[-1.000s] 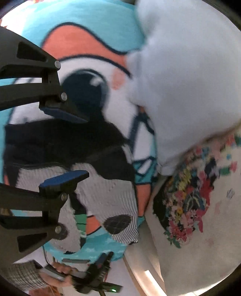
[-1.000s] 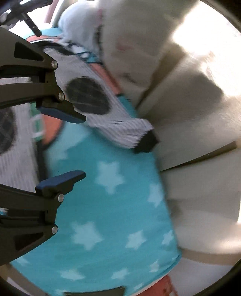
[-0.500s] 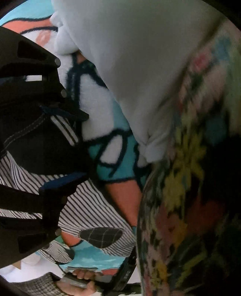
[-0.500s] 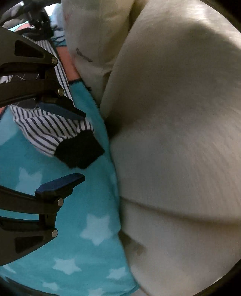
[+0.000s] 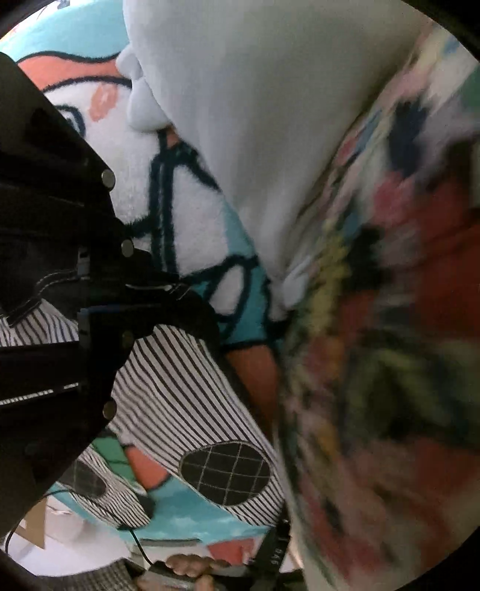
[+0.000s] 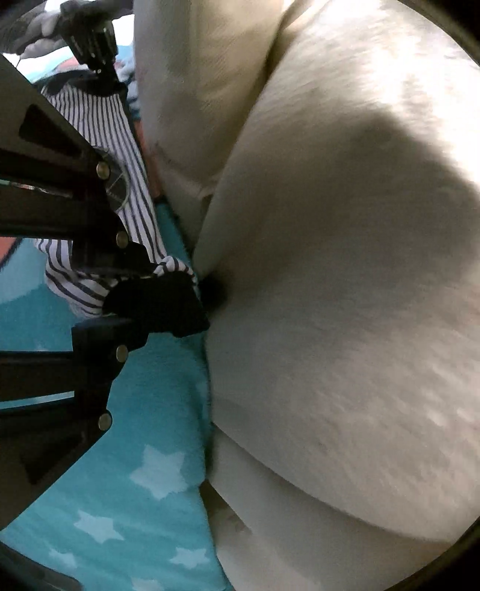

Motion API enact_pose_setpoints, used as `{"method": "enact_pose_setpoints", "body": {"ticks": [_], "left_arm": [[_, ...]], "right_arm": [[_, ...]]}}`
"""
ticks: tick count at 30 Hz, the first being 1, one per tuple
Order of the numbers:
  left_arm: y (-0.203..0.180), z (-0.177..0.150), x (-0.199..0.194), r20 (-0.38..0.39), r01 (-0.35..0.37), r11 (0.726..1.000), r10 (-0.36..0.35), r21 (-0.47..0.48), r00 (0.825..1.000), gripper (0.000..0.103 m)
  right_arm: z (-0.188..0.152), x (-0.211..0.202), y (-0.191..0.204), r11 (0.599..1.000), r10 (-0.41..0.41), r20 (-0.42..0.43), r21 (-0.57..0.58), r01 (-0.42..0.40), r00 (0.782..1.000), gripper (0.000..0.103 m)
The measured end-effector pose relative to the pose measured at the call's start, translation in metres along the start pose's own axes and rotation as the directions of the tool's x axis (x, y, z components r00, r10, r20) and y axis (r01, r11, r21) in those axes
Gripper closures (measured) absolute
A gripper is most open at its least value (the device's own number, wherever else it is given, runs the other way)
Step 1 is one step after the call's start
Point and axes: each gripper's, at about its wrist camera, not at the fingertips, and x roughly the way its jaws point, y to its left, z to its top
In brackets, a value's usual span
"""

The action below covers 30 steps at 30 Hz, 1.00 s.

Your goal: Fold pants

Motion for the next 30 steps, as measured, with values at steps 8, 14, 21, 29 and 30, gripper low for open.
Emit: {"method": "enact_pose_setpoints", "body": {"ticks": [8, 14, 21, 29, 30], "left_arm": [[-0.029, -0.036, -0.063, 0.141, 0.086, 0.996, -0.090, 0.034, 0.986, 0.095], [-0.054, -0.121, -0.061, 0.095, 0.099, 0.991, -0.107, 0.088, 0.990, 0.095], [-0.064, -0.195, -0.028, -0.030, 0.082, 0.990, -0.079, 0.111, 0.996, 0.093], [-0.053, -0.213, -0.038, -0.017, 0.076, 0.991, -0.074, 0.110, 0.997, 0.093], [-0.052, -0.212, -0.036, -0.014, 0.078, 0.991, -0.077, 0.109, 0.997, 0.093]], "right_arm": [[-0.019, -0.023, -0.028, 0.989, 0.105, 0.035, 0.100, -0.108, 0.994, 0.084], [-0.094, -0.035, -0.056, 0.974, 0.134, 0.004, 0.183, -0.132, 0.991, 0.080], [-0.180, -0.056, -0.109, 0.924, 0.132, -0.007, 0.364, -0.121, 0.991, 0.069], [-0.209, -0.119, -0.106, 0.903, -0.011, 0.113, 0.429, -0.038, 0.994, 0.044], [-0.208, -0.123, -0.101, 0.905, -0.005, 0.126, 0.423, -0.049, 0.992, 0.041]]}}
